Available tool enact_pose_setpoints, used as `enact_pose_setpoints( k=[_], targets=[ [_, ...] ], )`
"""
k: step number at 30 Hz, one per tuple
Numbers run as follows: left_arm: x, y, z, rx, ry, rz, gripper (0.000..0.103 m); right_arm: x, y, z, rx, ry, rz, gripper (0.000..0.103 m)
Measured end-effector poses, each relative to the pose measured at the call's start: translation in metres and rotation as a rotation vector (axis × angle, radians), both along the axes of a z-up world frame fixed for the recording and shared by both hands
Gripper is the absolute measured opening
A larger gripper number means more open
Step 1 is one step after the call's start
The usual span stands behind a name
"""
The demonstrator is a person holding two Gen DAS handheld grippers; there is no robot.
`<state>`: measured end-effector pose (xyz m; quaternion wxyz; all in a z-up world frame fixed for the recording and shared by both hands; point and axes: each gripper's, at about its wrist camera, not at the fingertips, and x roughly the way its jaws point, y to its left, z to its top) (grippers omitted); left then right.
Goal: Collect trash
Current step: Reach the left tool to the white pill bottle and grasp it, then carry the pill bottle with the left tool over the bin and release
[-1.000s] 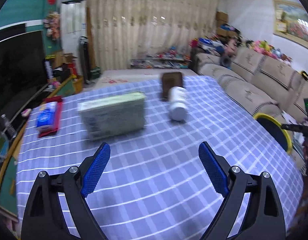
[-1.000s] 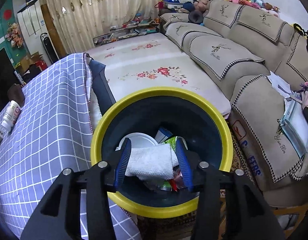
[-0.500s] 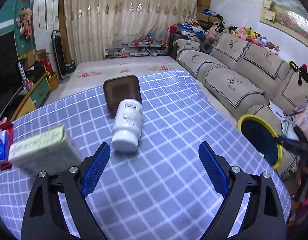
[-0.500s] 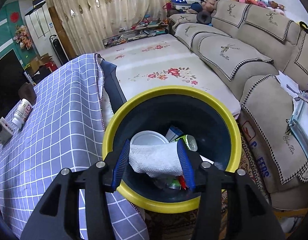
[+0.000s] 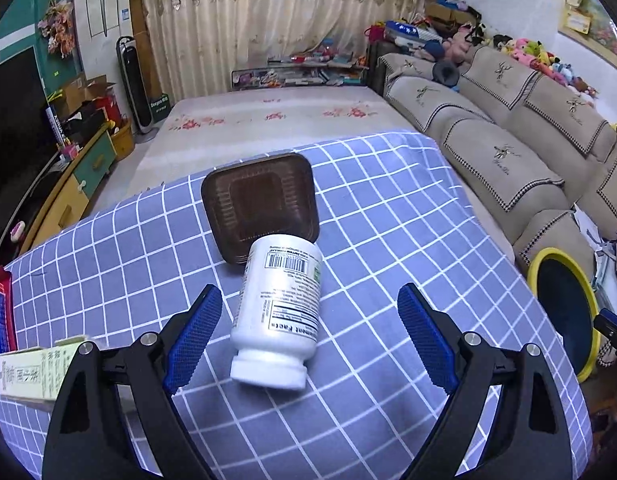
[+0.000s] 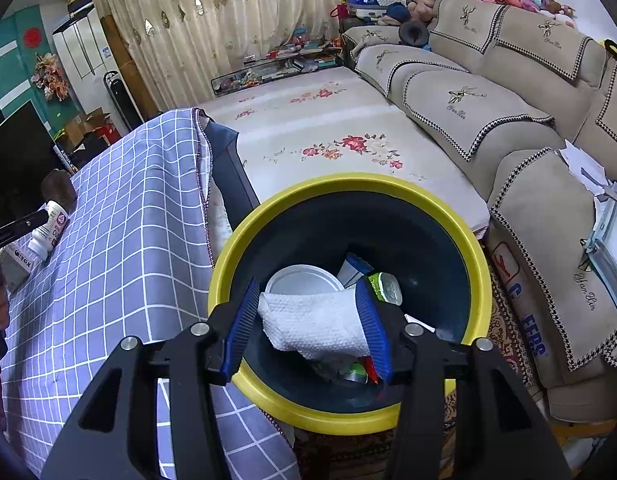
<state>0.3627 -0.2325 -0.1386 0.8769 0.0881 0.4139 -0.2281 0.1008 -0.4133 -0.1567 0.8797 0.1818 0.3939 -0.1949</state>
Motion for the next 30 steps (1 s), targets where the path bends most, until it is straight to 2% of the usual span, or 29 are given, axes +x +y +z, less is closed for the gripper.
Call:
enact_pose_setpoints(
  k=[3, 9, 11, 14, 21, 30],
  targets=[
    [0.008, -0.002, -0.009, 0.009, 0.027, 0.006, 0.087, 0.001, 0.002, -0.001, 0.002, 0.0, 0.007, 0.048],
    [0.019, -0.007, -0.022, 0.039, 0.052, 0.007, 0.073, 0.005, 0.005, -0.005, 0.007, 0.008, 0.02, 0.048],
    [0.023, -0.008, -0.026, 0.048, 0.061, 0.011, 0.066, 0.006, 0.006, -0.006, 0.008, 0.011, 0.024, 0.048],
    [0.025, -0.01, -0.029, 0.052, 0.085, 0.022, 0.048, 0.008, 0.007, -0.006, 0.009, 0.013, 0.027, 0.048],
    [0.01, -0.007, -0.028, 0.057, 0.075, 0.015, 0.047, 0.006, 0.01, -0.006, 0.01, 0.007, 0.036, 0.048],
    [-0.058, -0.012, 0.001, 0.034, 0.032, -0.075, 0.047, -0.005, 0.011, 0.002, 0.004, -0.014, 0.04, 0.048]
  ],
)
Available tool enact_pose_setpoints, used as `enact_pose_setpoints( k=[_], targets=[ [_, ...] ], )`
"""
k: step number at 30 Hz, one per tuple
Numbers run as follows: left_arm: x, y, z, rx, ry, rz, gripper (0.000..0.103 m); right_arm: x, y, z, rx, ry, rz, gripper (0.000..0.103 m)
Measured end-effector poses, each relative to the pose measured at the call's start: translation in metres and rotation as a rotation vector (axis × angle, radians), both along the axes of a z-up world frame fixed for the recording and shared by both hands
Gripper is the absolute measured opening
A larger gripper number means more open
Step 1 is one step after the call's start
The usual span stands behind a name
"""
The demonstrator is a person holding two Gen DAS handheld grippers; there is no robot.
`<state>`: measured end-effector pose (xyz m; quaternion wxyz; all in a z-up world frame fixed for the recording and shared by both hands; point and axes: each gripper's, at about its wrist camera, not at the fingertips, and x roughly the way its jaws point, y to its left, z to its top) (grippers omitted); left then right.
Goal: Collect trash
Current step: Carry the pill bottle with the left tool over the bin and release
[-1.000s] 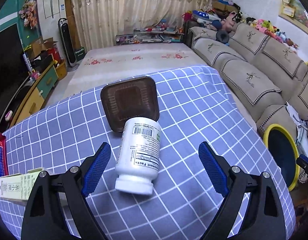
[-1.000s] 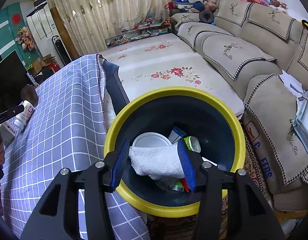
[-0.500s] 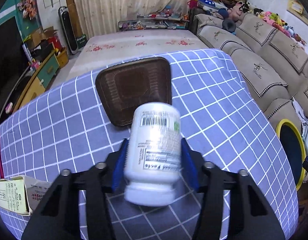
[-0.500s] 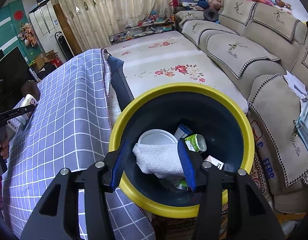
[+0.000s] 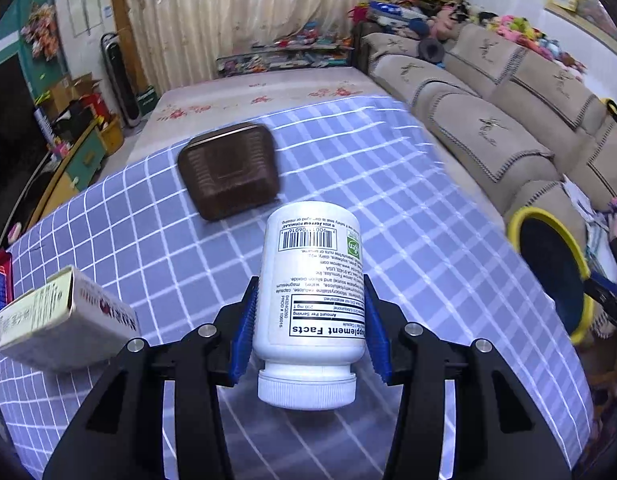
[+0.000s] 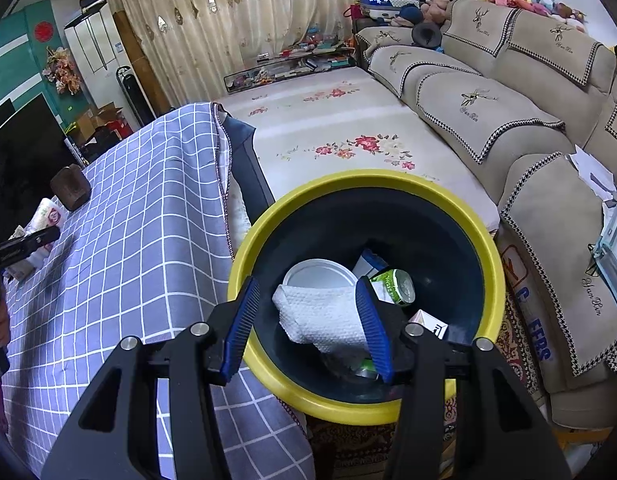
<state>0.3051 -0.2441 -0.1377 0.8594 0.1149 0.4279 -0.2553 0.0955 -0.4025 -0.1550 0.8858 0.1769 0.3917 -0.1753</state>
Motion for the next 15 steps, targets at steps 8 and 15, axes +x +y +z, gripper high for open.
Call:
enact_pose_setpoints(
  k=[8, 15],
  targets=[
    [-0.063, -0.047, 0.035, -0.047, -0.021, -0.166, 0.047, -0.027, -0.011, 0.009, -0.035, -0.007, -0.036, 0.048],
    [-0.103, -0.12, 0.045, -0.061, -0.009, -0.33, 0.047, -0.061, -0.037, 0.015, -0.05, -0.025, -0.103, 0.048]
  ],
)
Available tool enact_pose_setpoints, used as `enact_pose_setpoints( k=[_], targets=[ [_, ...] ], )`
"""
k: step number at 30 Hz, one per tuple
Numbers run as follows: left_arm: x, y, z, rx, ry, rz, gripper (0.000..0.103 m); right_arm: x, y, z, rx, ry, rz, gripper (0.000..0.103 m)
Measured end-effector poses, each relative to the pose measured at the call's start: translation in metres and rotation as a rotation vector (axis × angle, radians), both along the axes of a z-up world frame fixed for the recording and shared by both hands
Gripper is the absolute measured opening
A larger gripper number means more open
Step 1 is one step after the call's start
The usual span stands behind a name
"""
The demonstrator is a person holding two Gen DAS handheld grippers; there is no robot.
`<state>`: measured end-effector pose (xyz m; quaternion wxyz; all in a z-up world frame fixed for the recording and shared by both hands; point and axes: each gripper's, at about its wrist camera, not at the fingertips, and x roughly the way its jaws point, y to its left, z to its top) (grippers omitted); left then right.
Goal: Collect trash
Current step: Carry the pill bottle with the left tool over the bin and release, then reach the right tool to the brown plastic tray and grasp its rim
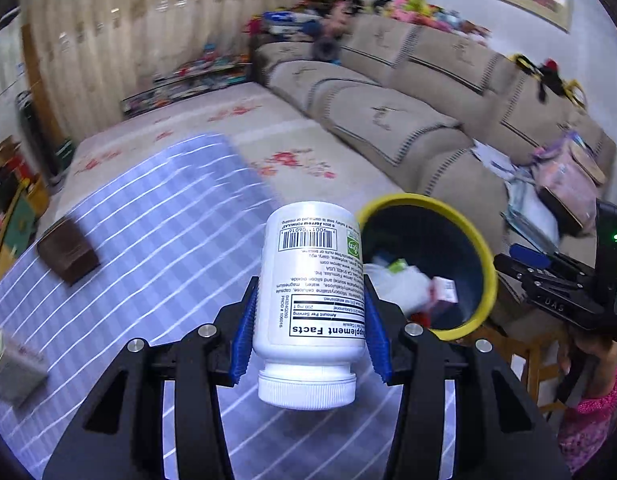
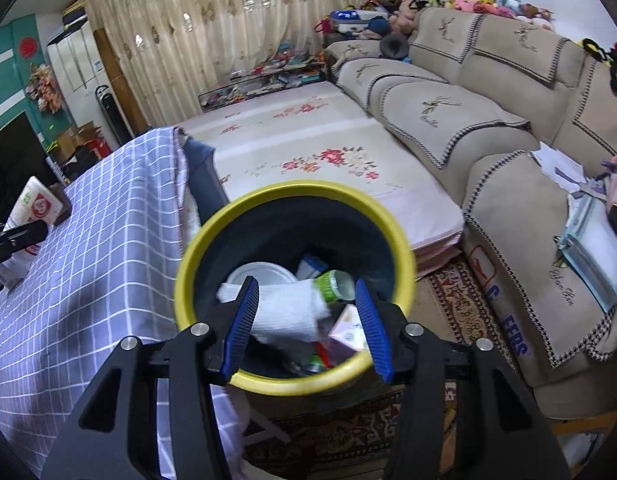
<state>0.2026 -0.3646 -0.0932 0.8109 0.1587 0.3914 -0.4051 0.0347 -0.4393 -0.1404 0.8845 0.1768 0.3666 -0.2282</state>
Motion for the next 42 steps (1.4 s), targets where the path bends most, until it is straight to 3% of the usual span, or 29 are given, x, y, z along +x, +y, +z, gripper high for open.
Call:
enact_pose_setpoints(
  k=[7, 16, 18, 19, 20, 23, 29, 34, 37, 42],
  targets=[
    [-0.02, -0.092, -0.02, 0.046, 0.067, -0.135, 0.047, -0.029, -0.028, 0.002, -0.003, -0.008, -0.068, 0.048],
    [-0.018, -0.179, -0.075, 0.158, 0.131, -0.188, 0.048, -0.05, -0.046, -0.003, 0.008, 0.006, -0.112, 0.048],
    [-0.016, -0.188, -0.085, 0.173, 0.13, -0.18, 0.052, -0.049, -0.047, -0.003, 0.012, 0.006, -0.11, 0.048],
    [-0.014, -0.19, -0.087, 0.174, 0.127, -0.166, 0.064, -0.048, -0.046, -0.004, 0.013, 0.006, -0.108, 0.048],
    [-0.014, -0.189, -0.088, 0.166, 0.124, -0.157, 0.07, -0.046, -0.045, -0.004, 0.015, 0.005, -0.105, 0.048],
    [-0.013, -0.178, -0.081, 0.129, 0.116, -0.138, 0.07, -0.044, -0.041, -0.003, 0.016, 0.002, -0.088, 0.049],
    [-0.018, -0.102, -0.033, -0.03, 0.033, -0.07, 0.074, -0.034, -0.03, -0.001, 0.015, -0.005, -0.051, 0.049],
    [-0.013, 0.007, -0.003, -0.16, -0.018, 0.073, 0.077, -0.017, -0.012, 0.001, 0.012, -0.006, -0.001, 0.051],
    [-0.015, 0.081, 0.007, -0.206, -0.091, 0.202, 0.08, 0.0, 0.003, 0.004, 0.012, -0.011, 0.047, 0.051],
    [-0.016, 0.195, 0.017, -0.203, -0.228, 0.405, 0.083, 0.041, 0.044, 0.014, 0.004, -0.02, 0.178, 0.051]
  ],
)
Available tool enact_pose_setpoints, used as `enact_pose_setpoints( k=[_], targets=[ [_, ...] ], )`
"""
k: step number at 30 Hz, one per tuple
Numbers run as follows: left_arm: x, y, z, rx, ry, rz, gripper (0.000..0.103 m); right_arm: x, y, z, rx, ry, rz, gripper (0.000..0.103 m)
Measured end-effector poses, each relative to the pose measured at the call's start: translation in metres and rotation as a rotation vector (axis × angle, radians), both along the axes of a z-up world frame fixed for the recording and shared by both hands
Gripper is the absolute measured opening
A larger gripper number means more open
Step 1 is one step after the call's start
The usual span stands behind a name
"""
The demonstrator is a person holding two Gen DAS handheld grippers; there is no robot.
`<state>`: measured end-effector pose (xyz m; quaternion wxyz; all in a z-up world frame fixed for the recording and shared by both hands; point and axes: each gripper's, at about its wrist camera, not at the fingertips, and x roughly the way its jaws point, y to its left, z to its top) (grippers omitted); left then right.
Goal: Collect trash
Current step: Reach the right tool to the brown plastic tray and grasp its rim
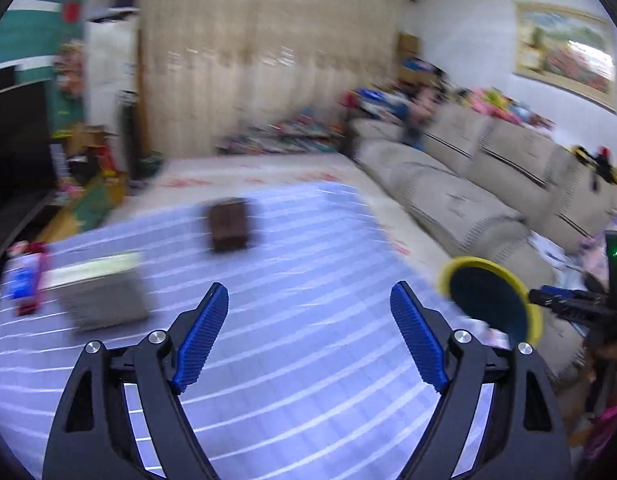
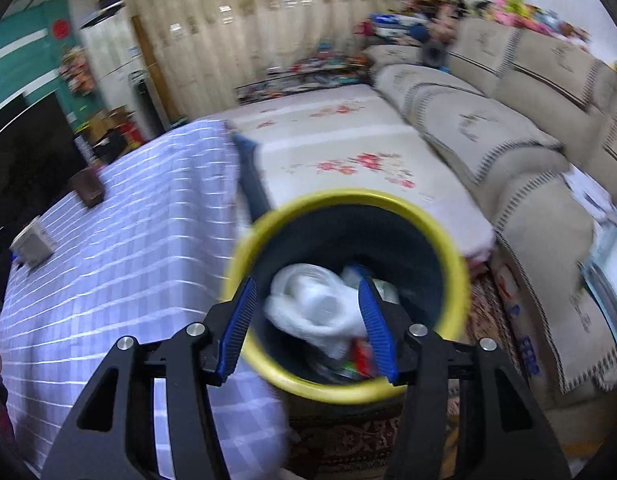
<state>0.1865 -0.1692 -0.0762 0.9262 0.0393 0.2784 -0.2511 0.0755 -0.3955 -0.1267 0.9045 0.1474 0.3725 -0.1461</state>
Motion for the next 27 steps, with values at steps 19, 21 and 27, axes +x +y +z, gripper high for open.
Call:
enact_pose_setpoints(
  k=[19, 21, 27],
  targets=[
    [0.034, 0.181, -0.04, -0.064, 0.021, 0.309, 0.085, 0.213, 0.199, 0.03, -0.045, -0.078, 0.4, 0.051],
    [0.03, 0.174, -0.038, -0.067, 0.016, 0.307, 0.088, 0.233, 0.207, 0.025, -0.064, -0.07, 0.411, 0.051],
    [0.03, 0.181, -0.037, -0.107, 0.027, 0.316, 0.088, 0.281, 0.22, 0.005, -0.1, -0.029, 0.4, 0.043]
  ],
)
